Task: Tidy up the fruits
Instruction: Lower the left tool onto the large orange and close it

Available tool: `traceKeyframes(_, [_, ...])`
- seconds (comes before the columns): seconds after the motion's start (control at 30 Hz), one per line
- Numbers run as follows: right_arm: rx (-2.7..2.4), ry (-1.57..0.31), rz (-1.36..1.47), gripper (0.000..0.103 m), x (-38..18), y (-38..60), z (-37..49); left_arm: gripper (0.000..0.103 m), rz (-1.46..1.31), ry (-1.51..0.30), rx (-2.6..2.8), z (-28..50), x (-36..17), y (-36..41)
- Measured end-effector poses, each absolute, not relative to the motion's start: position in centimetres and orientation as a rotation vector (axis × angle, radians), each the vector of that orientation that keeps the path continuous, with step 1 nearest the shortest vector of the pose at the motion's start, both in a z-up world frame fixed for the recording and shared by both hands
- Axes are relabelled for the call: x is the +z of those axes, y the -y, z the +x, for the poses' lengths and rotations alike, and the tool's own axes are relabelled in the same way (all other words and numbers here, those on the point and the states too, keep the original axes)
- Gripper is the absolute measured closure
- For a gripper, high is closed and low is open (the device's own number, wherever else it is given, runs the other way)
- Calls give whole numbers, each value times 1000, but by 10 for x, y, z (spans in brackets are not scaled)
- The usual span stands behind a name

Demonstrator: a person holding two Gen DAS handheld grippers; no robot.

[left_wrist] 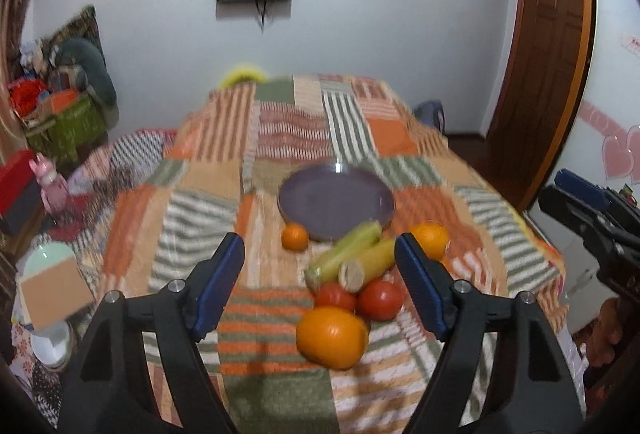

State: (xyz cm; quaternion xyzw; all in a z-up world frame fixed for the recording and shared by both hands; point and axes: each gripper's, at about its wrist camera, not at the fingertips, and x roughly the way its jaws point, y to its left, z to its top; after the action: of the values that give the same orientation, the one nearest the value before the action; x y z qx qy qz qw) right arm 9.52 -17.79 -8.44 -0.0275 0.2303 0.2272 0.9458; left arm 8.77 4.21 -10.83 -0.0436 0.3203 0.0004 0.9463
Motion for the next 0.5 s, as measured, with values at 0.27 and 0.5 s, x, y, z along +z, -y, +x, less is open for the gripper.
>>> traceKeyframes(0.27, [476,-637,-66,48,-120,178,117,23,-96,-860,-21,110,-169,-43])
traceKeyframes(0.5, [502,-722,-80,48,-139,175,122,14,-95,-971,-38,117,-205,-30])
